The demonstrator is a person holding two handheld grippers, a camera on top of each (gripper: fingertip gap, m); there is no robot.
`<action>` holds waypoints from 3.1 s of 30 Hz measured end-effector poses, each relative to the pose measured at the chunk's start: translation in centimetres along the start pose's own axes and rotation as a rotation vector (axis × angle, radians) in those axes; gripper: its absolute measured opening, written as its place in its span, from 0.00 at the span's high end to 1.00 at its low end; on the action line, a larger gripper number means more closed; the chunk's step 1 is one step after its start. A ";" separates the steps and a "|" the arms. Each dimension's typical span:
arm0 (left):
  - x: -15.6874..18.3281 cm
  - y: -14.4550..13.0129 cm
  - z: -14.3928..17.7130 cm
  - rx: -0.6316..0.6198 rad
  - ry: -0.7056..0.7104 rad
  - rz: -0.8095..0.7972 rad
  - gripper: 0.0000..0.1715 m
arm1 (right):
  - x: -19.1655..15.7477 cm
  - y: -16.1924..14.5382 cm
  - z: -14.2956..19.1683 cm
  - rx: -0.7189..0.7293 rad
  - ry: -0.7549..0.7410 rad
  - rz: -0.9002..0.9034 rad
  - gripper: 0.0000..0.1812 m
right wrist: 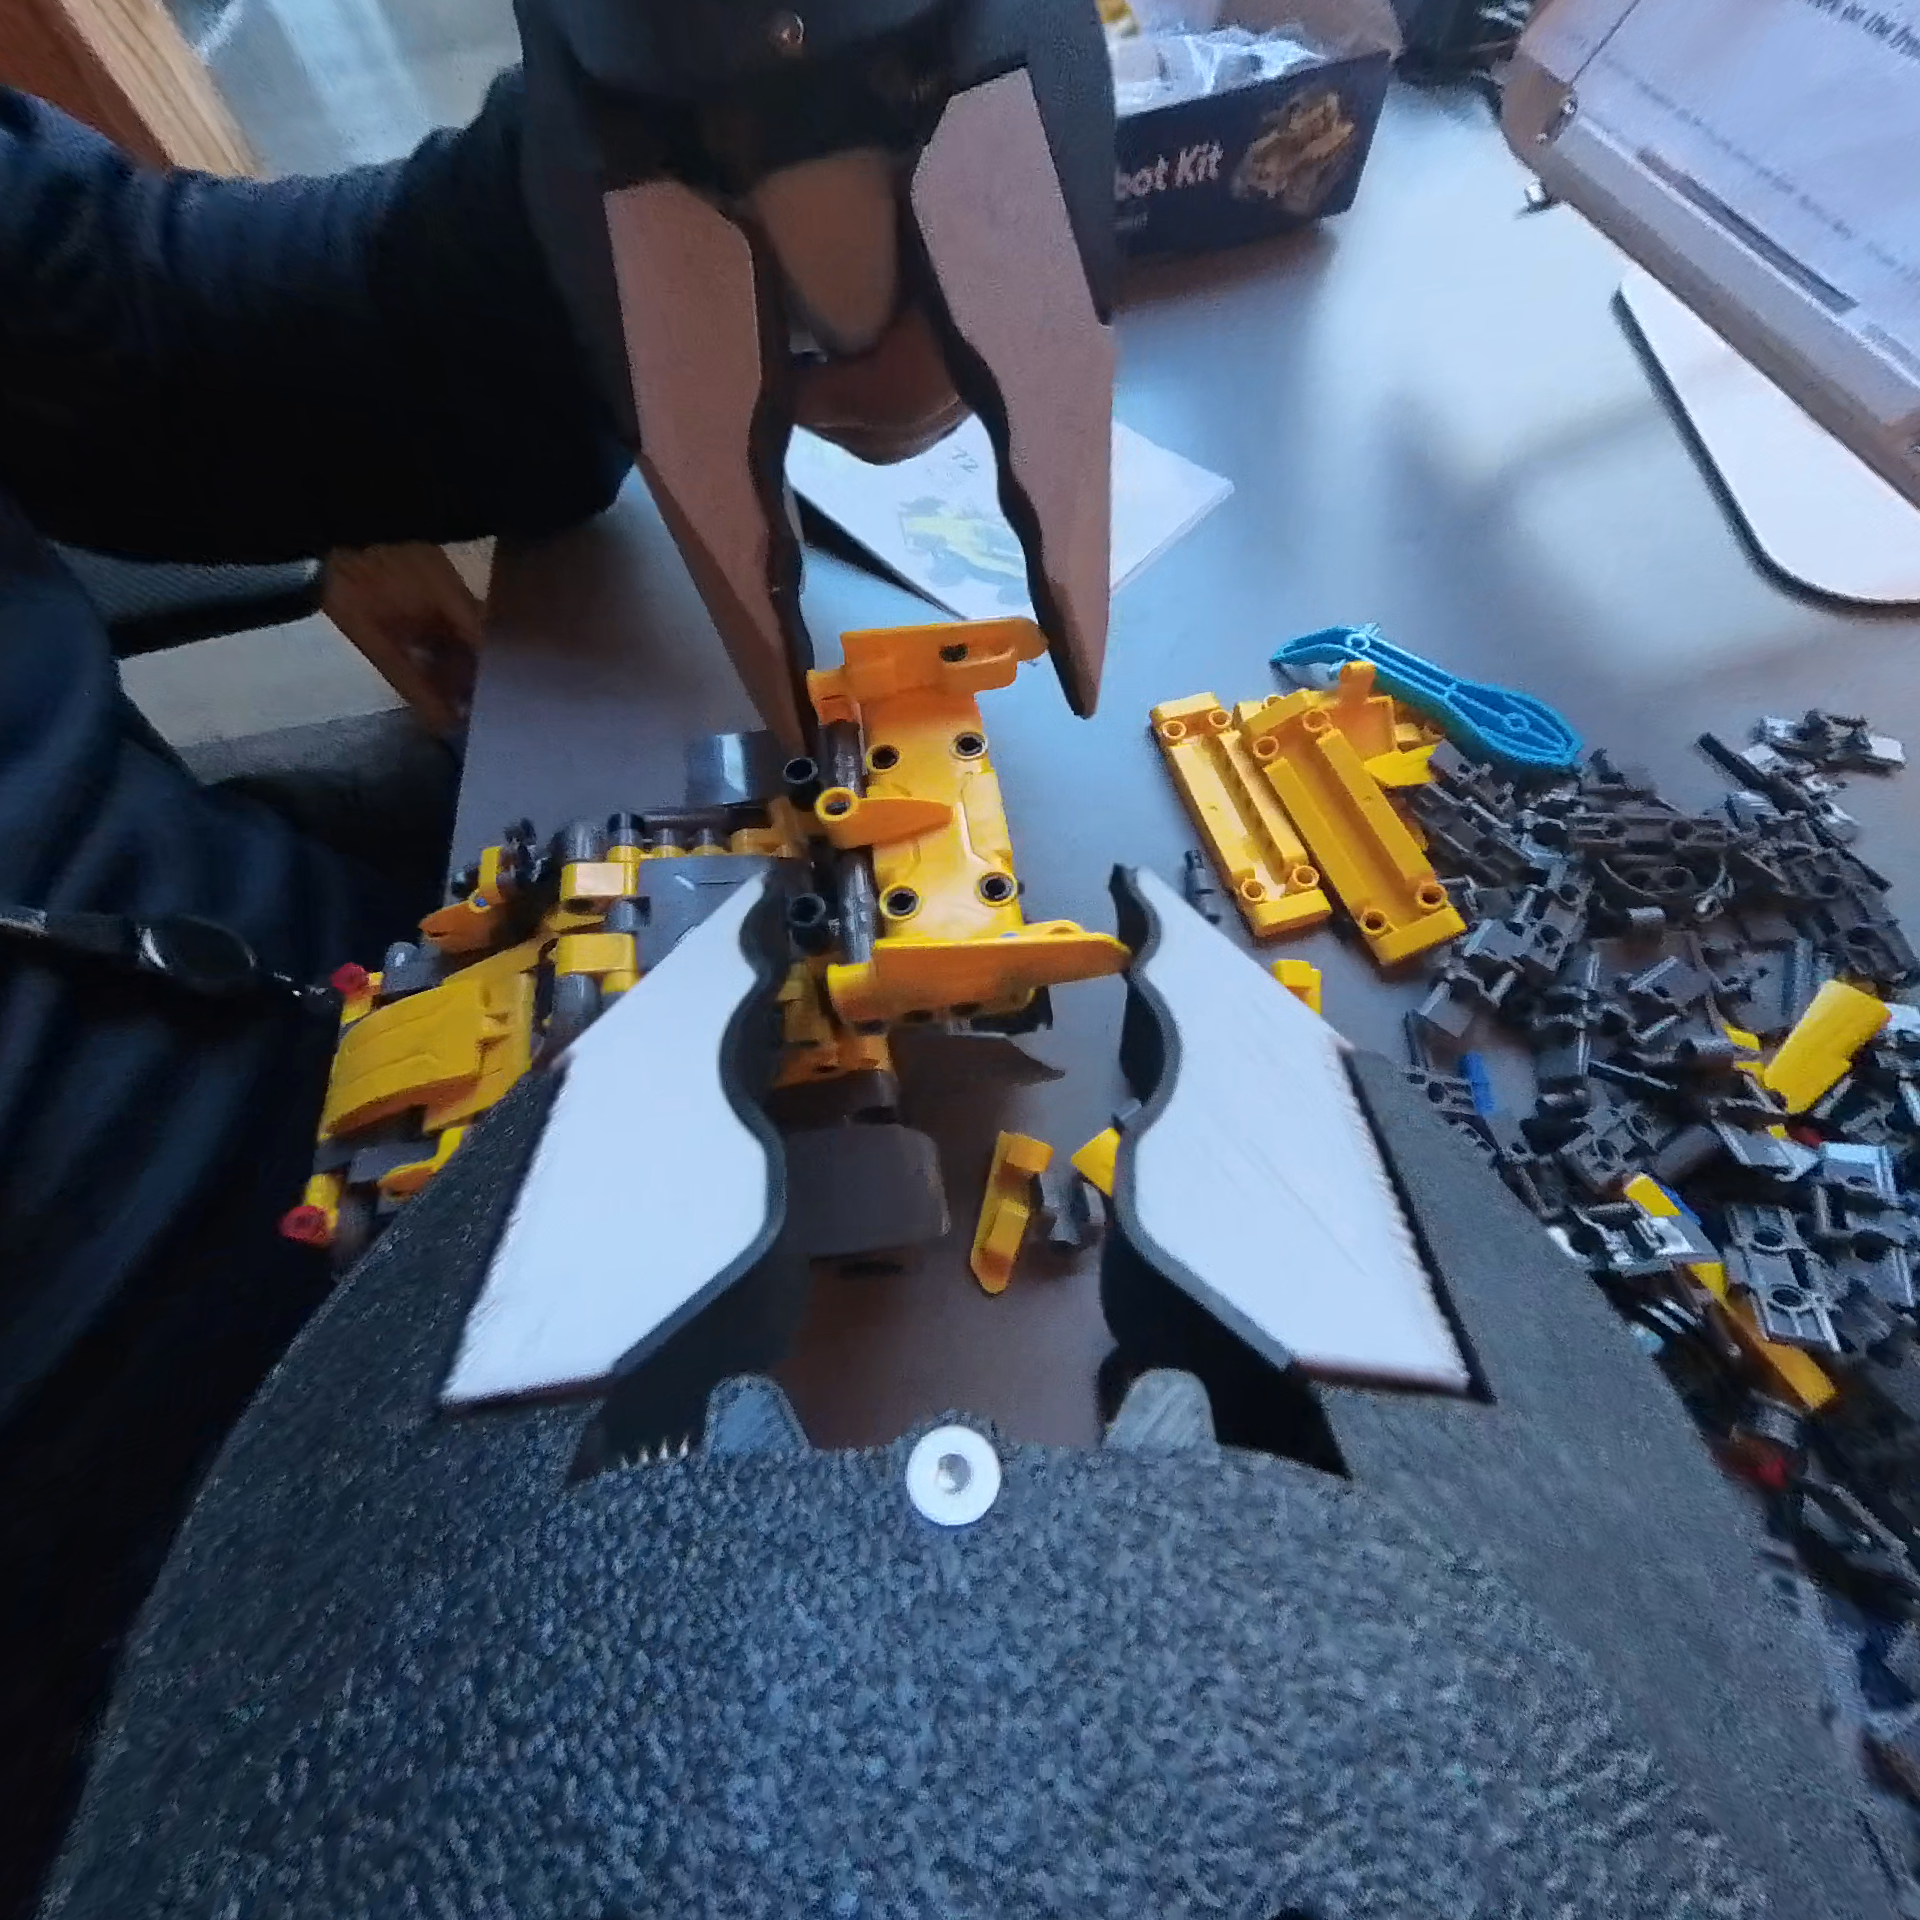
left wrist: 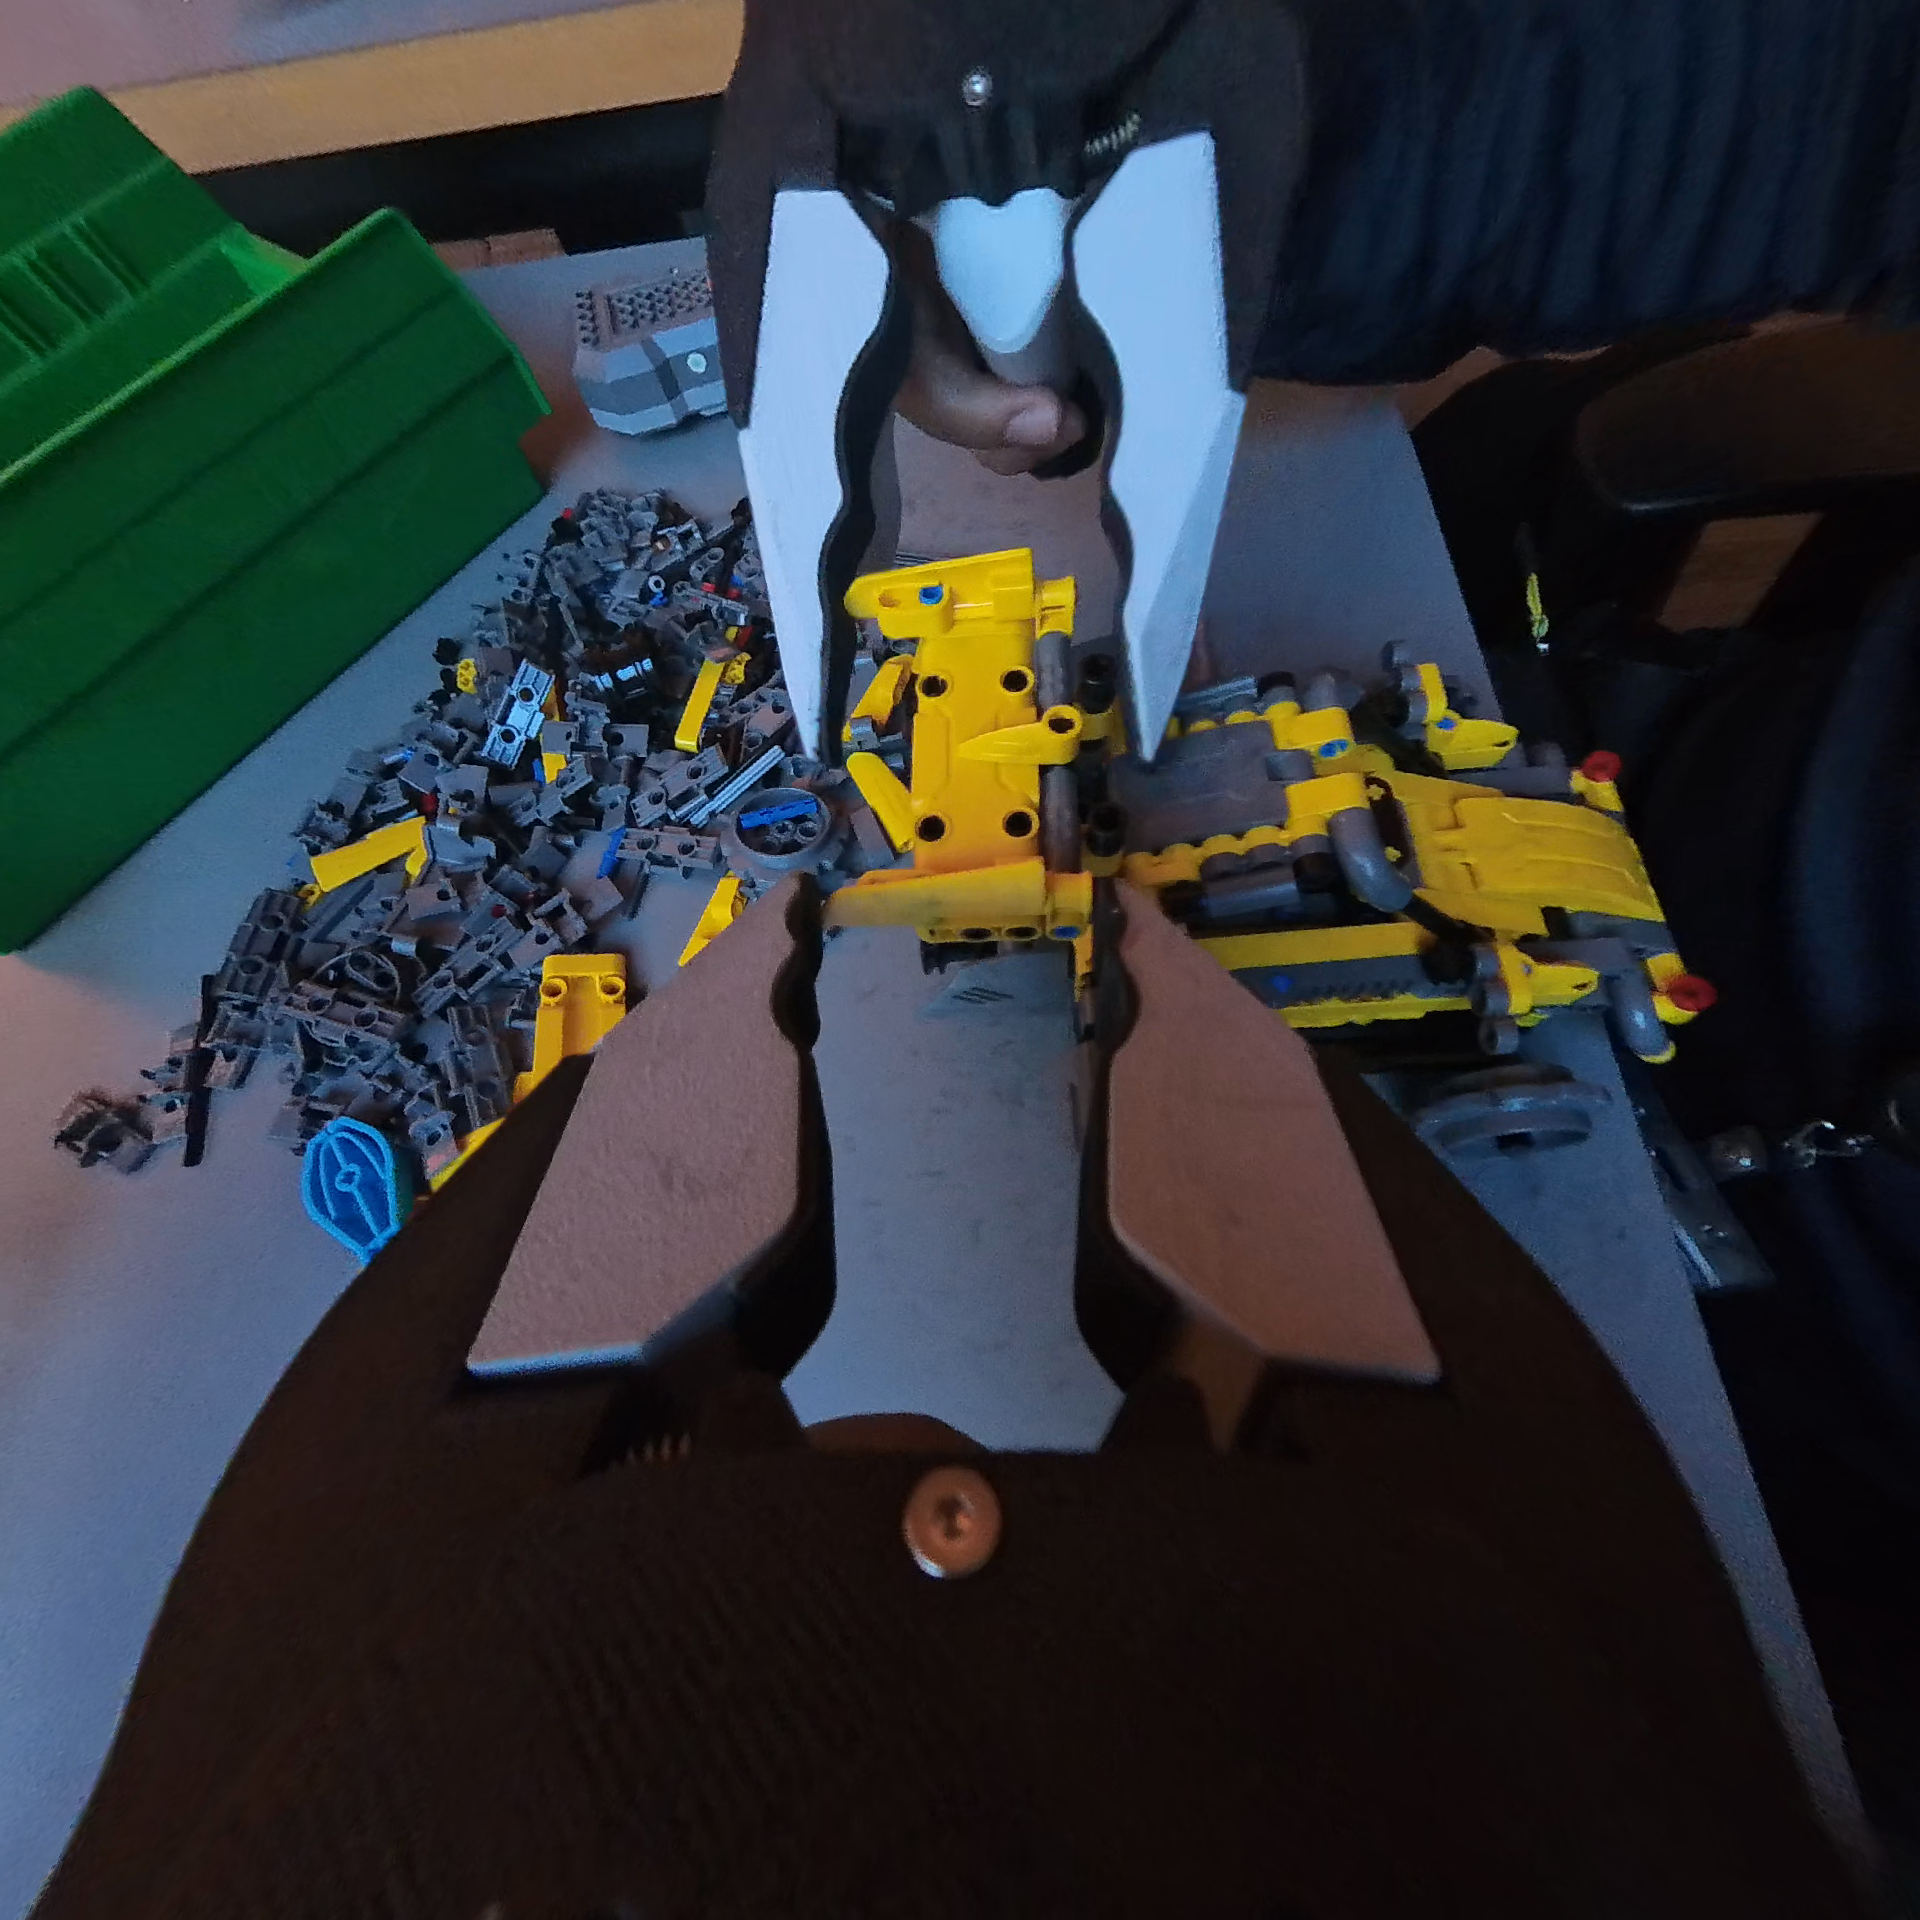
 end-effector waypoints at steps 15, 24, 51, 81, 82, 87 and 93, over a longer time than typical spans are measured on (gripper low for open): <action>4.8 -2.6 2.7 -0.156 0.058 0.492 0.54 | 0.1 -0.3 0.2 0.079 0.013 -0.031 0.66; 7.3 -1.3 -0.5 -0.157 0.248 0.520 0.54 | -0.1 -0.6 0.8 0.090 -0.094 -0.036 0.66; 2.9 1.9 2.7 0.024 0.334 0.502 0.69 | -2.7 -1.4 1.2 0.191 -0.434 -0.022 0.68; 0.5 0.4 0.7 0.183 0.128 0.675 0.87 | -4.2 -0.3 1.8 0.390 -0.385 -0.083 0.50; 0.6 0.3 0.7 0.181 0.129 0.673 0.87 | -4.4 -0.5 1.8 0.394 -0.393 -0.098 0.49; 0.6 0.2 1.1 0.152 0.133 0.664 0.87 | -5.4 -1.6 1.2 0.419 -0.391 -0.189 0.42; 0.9 -0.2 1.8 0.147 0.181 0.669 0.87 | -8.6 -2.9 -1.2 0.414 -0.306 -0.211 0.45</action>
Point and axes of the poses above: each gripper's, where its closed fingertips meet, z back along the fingers, y out of its top, x = y × z across the jaws, the point moved 2 cm from there along z, back along the fingers, and after that the axes turned 15 degrees about -z, right-handed, at the moved point
